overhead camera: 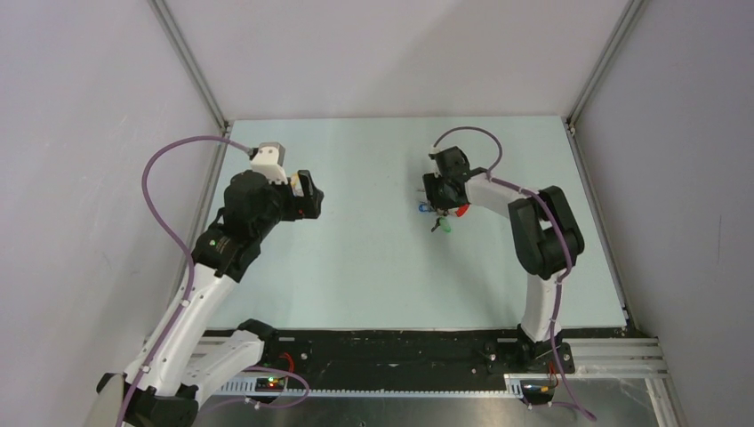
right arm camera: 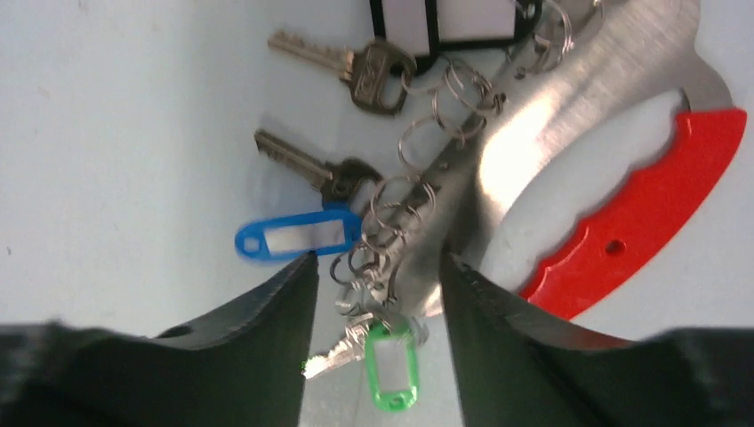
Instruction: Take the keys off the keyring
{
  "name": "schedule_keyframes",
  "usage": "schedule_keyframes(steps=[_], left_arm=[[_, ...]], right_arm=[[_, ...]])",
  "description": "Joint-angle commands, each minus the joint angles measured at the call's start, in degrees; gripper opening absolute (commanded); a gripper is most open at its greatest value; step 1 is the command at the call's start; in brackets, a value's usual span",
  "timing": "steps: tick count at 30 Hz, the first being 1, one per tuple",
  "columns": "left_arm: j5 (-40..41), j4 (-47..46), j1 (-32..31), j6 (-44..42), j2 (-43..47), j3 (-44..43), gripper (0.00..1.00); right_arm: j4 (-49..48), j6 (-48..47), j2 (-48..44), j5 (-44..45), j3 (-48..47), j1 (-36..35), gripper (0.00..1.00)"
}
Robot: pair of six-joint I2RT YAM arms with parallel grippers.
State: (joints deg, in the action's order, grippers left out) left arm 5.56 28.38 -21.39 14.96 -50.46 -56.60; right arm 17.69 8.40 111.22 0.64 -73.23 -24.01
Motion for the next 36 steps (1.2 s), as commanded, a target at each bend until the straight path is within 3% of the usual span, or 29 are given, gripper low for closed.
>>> schedule_keyframes(steps=[1,2,5,6,17,24,28,36], left_arm=[[-0.23,-1.71,-0.37,-0.6,1.44,0.56,1.0],[-0.17,-1.67,-0.39,-0.66,1.47,0.54,1.0],[0.42,-1.69,-0.41,-0.95,1.46,0.69,1.0],[0.64,-1.68,-0.41,-1.01,1.44,0.65,1.0],[-1.9,-2.62,-0.44,-3.24,0.43,0.88,1.0],[-11.26,-5.49,-0.57,-2.9,-1.21,0.62,1.0],[-16.08,-6.58,-2.19,-2.13,-4.25,-3.69,1.0],[-13.09,-7.41,-7.64,-3.8,-15.98,-17.4,1.0]], right_arm=[[7.34,-1.36,5.05,4.51,-6.69,-1.43,0.43],[8.01,-1.44,5.28,4.83,-7.03,-1.71,0.27],[8.58,-1.94,2.95,7.08,-6.27,-2.37,0.02],[8.14,-2.09,1.94,7.39,-5.72,-2.73,0.0],[7.39,-4.17,-17.33,7.01,-1.71,-7.29,0.0],[8.07,-5.86,-28.01,2.63,-1.34,-7.53,0.0],[7.01,-5.73,-32.93,-0.82,-1.66,-7.46,0.0],[5.87,-5.14,-35.37,-6.79,-6.56,-7.5,0.0]])
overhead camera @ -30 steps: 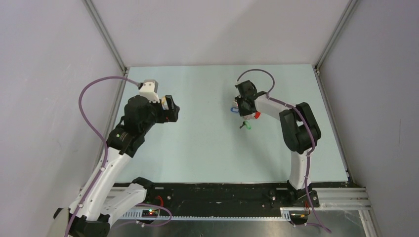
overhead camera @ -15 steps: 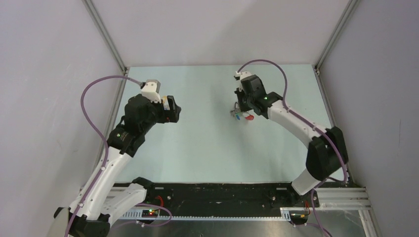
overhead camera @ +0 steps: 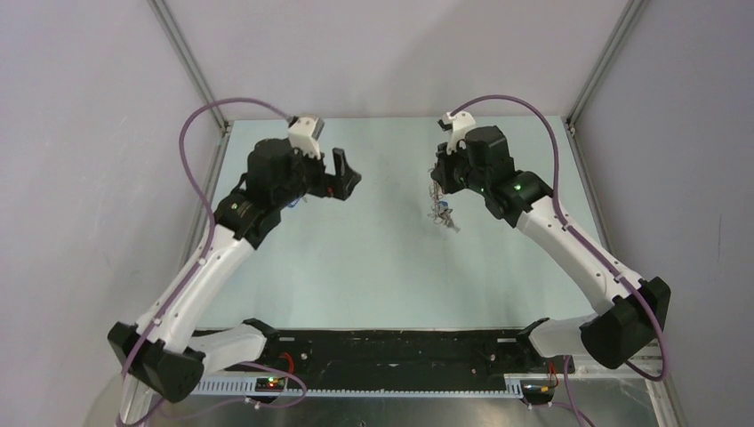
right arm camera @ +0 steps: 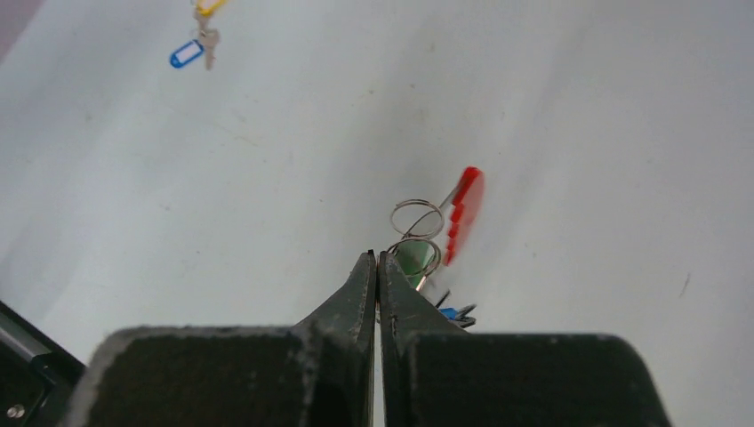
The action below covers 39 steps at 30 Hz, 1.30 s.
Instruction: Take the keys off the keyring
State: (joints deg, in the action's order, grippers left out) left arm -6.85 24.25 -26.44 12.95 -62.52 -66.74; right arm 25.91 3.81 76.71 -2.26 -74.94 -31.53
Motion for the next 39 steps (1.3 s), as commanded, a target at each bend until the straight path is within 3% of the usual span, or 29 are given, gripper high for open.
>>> schedule_keyframes(steps=[1,7,13,19,26,34,39], left_arm=[[-0.21,-3.35,-3.83,-3.0,-5.48,-8.18,1.0],[1.67,-11.45,-6.99,-10.67,-6.43,-8.92,1.0],[-9.18,-32.63,-7.1,-12.09,1.5,9.16,1.0],[-7.5,-38.49,-7.54,-11.84,4.77,14.86,1.0],[-6.52,-40.89,-9.23,-14.07,4.91,17.19,0.96],[-6.58,-40.86,-10.66,-18.96,3.05,17.59,0.94],[-5.83,-40.19,-12.05,-18.99,-0.31,13.52,0.92]], right_arm=[[-1.72,-0.64,-0.29,-4.59,-6.84,0.0,0.0],[-1.31,-0.33,2.08,-9.57,-14.53,-0.92,0.0],[-4.81,-0.15,2.82,-11.97,-16.92,-1.63,0.0],[-6.78,0.34,4.32,-11.55,-18.73,-2.03,0.0],[-16.05,2.25,0.59,-9.46,-8.79,-4.49,0.0],[-15.74,1.9,-2.07,-8.25,-6.54,-7.0,0.0],[-14.66,2.3,-3.85,-7.21,-6.54,-7.95,0.0]])
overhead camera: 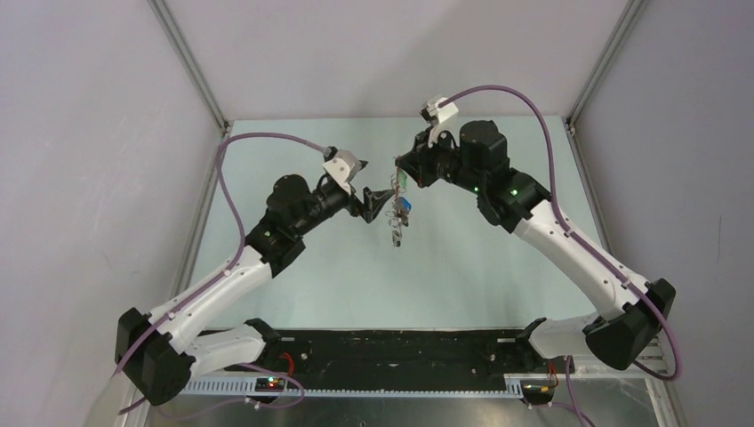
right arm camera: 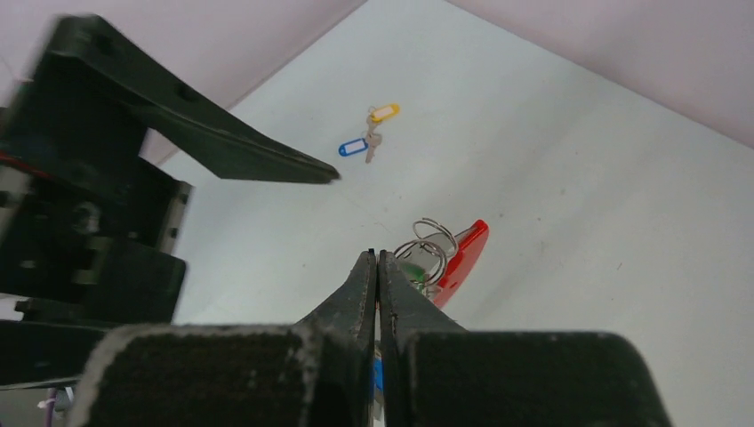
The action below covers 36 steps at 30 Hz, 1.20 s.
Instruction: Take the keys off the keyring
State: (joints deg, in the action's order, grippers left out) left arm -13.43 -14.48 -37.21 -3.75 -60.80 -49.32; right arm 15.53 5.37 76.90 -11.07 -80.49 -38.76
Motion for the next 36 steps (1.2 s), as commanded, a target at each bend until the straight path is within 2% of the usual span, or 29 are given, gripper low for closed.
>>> schedule_keyframes(steps=[1,7,16,18,19,20,21,22,23,25,27,30,31,32,33,35,36], left_arm=[[0.72,-1.14,-1.7,-2.43,-2.35,-5.12,0.92],[0.64,0.19,-3.68,-5.46,-5.46,-8.84,0.92],[1.57,-0.47,-7.04,-6.22,-6.19,-5.68,0.93],[3.36,-0.44,-7.21,-6.02,-5.78,-5.7,0.9],[4.22,-0.45,-7.24,-6.12,-5.0,-5.41,0.86],[6.03,-0.44,-7.25,-6.64,-4.62,-5.34,0.75],[6.61,-0.32,-7.3,-7.92,-3.81,-5.02,0.67],[7.55,-0.03,-7.27,-8.77,-3.37,-4.74,0.5],[7.81,0.11,-7.27,-10.3,-2.42,-3.97,0.43],[8.36,0.1,-7.26,-12.13,-1.08,-2.97,0.14],[8.9,0.2,-7.27,-12.54,-0.14,-2.53,0.02],[7.33,0.86,-7.28,-13.39,0.67,-2.54,0.0],[6.02,1.14,-7.27,-13.61,1.03,-2.54,0.0],[5.2,1.31,-7.26,-13.81,1.25,-2.58,0.0],[3.53,1.65,-7.26,-14.18,1.57,-2.56,0.0],[0.94,2.25,-7.28,-15.39,2.1,-2.27,0.0],[0.11,2.61,-7.27,-16.02,2.44,-2.27,0.0]], right_arm=[[-4.15,0.97,-4.31,1.81,-0.99,-0.8,0.0],[-3.11,2.03,-6.31,3.17,-0.9,-1.09,0.0],[-4.01,2.21,-5.81,3.94,0.15,-3.27,0.0],[-4.16,2.15,-5.62,4.1,0.15,-4.0,0.0],[-4.16,2.17,-5.56,4.3,0.16,-4.56,0.0],[-4.13,2.01,-5.55,4.43,0.16,-4.83,0.0],[-3.85,1.97,-5.63,4.8,0.16,-5.31,0.0],[-3.67,1.81,-5.87,5.08,0.16,-5.55,0.0],[-3.2,1.74,-6.05,5.4,0.16,-5.96,0.0],[-2.78,1.65,-6.71,5.75,0.39,-6.31,0.0],[-2.69,1.59,-7.8,6.2,1.03,-6.44,0.0],[-2.37,0.88,-9.36,6.29,2.05,-6.5,0.0],[-1.91,0.48,-9.69,5.77,2.45,-6.5,0.03],[-1.6,-0.72,-10.27,5.47,2.67,-6.5,0.11],[-0.71,-1.42,-10.58,5.01,3.13,-6.43,0.33],[0.09,-4.62,-12.01,5.61,4.63,-6.37,0.58],[0.15,-5.7,-13.37,6.14,6.15,-6.26,0.62]])
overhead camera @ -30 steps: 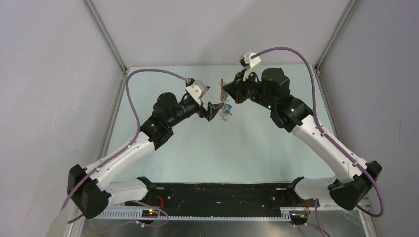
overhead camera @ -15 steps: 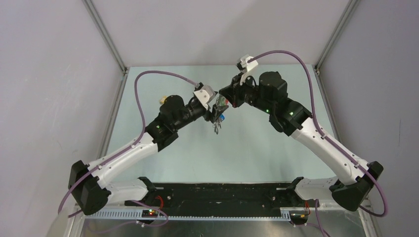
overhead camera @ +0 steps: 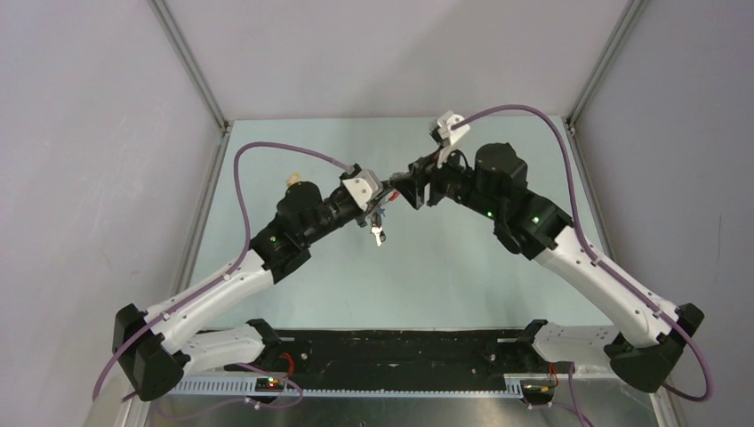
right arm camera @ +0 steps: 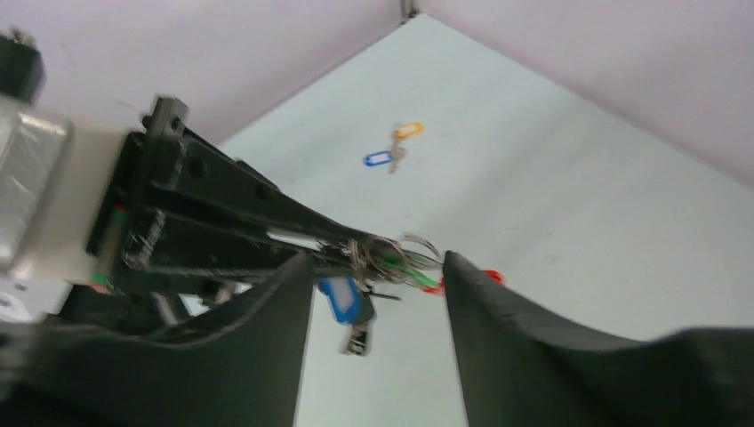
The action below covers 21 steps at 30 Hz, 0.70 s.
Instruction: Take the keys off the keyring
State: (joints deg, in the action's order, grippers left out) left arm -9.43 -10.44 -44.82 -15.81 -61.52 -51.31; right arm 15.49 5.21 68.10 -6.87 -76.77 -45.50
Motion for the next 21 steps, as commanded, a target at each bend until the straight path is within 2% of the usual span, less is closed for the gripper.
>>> schedule_keyframes(steps=[1,3,8,12,17,21], left_arm=[[-5.17,-0.64,0.34,-5.12,3.33,-0.24,0.0],[-7.29,0.63,0.34,-7.06,3.77,-0.27,0.0],[-17.33,3.53,0.34,-11.8,5.1,0.42,0.0],[-24.3,5.44,0.33,-15.67,6.06,1.74,0.0],[-28.23,7.1,0.3,-15.23,5.78,0.77,0.0],[-31.28,8.75,0.33,-15.87,5.24,0.15,0.0]], right_arm=[[0.13,-7.54,-5.35,2.85,3.35,0.84,0.68],[-1.23,-10.11,-8.42,2.56,6.87,1.97,0.69],[-9.06,-17.24,-17.37,-10.38,20.1,7.47,0.65],[-14.55,-23.43,-21.76,-15.04,27.93,8.61,0.62],[-14.85,-28.04,-23.1,-21.91,29.77,8.88,0.56],[-19.01,-29.26,-23.71,-24.55,31.67,8.75,0.5]])
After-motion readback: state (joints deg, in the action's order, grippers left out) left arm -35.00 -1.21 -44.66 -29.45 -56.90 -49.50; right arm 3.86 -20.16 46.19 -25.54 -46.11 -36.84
